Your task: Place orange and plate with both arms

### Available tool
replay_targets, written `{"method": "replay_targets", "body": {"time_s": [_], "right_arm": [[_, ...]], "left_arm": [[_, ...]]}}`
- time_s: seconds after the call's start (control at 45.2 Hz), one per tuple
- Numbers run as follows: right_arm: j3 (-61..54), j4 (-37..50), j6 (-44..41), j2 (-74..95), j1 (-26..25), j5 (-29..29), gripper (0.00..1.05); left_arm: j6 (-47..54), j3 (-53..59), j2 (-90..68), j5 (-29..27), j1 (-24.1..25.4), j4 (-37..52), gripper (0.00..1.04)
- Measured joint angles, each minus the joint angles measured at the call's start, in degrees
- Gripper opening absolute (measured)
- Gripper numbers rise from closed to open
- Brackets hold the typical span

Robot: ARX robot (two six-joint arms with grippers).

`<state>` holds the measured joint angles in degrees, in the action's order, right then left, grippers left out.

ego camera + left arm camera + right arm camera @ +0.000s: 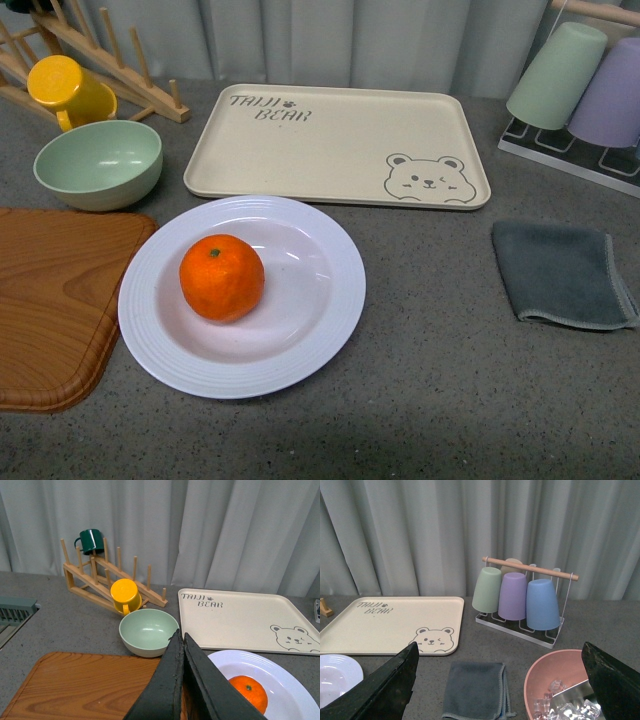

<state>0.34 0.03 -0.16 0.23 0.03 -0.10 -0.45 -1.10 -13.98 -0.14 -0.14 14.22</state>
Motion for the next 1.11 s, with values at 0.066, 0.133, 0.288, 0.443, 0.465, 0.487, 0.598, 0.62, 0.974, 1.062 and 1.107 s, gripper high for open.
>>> {"method": "replay_targets", "body": {"time_s": [0.066,0.133,0.288,0.443,0.465,0.487,0.598,0.62,0.974,1.062,1.107], "right_arm": [[0.0,0.0,0.0,0.0,0.0,0.0,0.95],[0.0,0.0,0.0,0.0,0.0,0.0,0.95],[0.0,0.0,0.0,0.0,0.0,0.0,0.95],[0.0,0.0,0.0,0.0,0.0,0.0,0.95],[0.0,0.0,0.0,0.0,0.0,0.0,0.95],[0.0,0.0,0.0,0.0,0.0,0.0,0.95],[0.0,0.0,0.0,0.0,0.0,0.0,0.95],[0.0,0.0,0.0,0.0,0.0,0.0,0.95],[5.6,24.7,-3.4,40.6,6.1,3.3,0.95],[10.5,29.4,0.8,55.7,5.3,-3.3,0.95],[13.7,30.6,4.3,65.4,5.0,-7.7,0.95]], "left_arm": [[0.0,0.0,1.0,0.0,0.0,-1.0,0.04],[0.0,0.0,2.1,0.0,0.0,-2.1,0.04],[0.0,0.0,4.3,0.0,0.0,-4.3,0.04],[0.0,0.0,13.5,0.1,0.0,-13.9,0.04],[0.0,0.0,13.6,0.1,0.0,-14.0,0.04],[0.0,0.0,13.6,0.1,0.0,-14.0,0.04],[0.0,0.0,13.7,0.1,0.0,-14.1,0.04],[0.0,0.0,13.7,0.1,0.0,-14.1,0.04],[0.0,0.0,13.7,0.1,0.0,-14.2,0.70],[0.0,0.0,13.7,0.1,0.0,-14.2,0.87],[0.0,0.0,13.7,0.1,0.0,-14.2,0.97]]}}
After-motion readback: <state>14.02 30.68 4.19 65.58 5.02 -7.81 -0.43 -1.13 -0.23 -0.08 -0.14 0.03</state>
